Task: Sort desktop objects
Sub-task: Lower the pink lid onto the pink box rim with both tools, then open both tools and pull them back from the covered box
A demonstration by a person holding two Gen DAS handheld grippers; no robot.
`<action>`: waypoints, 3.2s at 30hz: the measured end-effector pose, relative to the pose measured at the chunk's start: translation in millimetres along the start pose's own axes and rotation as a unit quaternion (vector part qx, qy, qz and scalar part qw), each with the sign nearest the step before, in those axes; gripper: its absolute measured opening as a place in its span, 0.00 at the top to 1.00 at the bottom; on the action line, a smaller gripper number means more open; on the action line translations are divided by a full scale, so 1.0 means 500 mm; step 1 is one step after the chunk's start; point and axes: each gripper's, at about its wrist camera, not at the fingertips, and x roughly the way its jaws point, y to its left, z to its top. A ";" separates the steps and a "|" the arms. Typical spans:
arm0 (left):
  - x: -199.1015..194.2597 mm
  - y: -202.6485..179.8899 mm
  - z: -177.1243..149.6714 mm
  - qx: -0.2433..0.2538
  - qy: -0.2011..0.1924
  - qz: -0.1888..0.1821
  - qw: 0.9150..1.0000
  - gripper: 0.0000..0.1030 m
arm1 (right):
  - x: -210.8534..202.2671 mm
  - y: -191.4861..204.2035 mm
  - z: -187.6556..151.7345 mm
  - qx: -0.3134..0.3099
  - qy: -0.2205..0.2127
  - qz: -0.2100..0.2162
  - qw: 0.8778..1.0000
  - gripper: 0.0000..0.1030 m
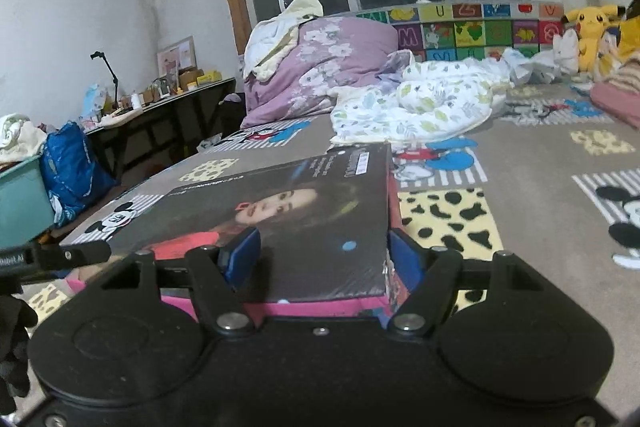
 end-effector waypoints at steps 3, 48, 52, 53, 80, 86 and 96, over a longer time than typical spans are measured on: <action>0.006 -0.013 -0.005 0.024 -0.001 0.010 1.000 0.24 | 0.007 -0.001 0.006 0.005 -0.004 -0.004 1.000 0.31; -0.004 -0.044 -0.035 0.059 0.035 0.014 0.998 0.23 | 0.024 -0.107 -0.088 0.213 0.047 0.016 0.976 0.20; -0.005 -0.048 -0.038 0.064 0.032 0.024 0.997 0.23 | 0.022 -0.111 -0.088 0.201 0.053 0.012 0.978 0.20; -0.009 -0.053 -0.037 0.069 0.027 0.033 0.997 0.24 | 0.021 -0.109 -0.083 0.198 0.057 0.009 0.979 0.20; -0.283 -0.112 -0.142 0.058 0.098 0.079 0.990 0.23 | -0.299 0.048 -0.130 0.094 0.099 -0.016 0.991 0.09; -0.389 -0.140 -0.148 0.063 0.086 0.095 0.990 0.22 | -0.368 0.136 -0.137 0.058 0.125 -0.029 0.990 0.09; -0.546 -0.211 -0.157 0.135 0.075 0.101 0.983 0.05 | -0.491 0.249 -0.125 0.010 0.120 -0.055 0.991 0.09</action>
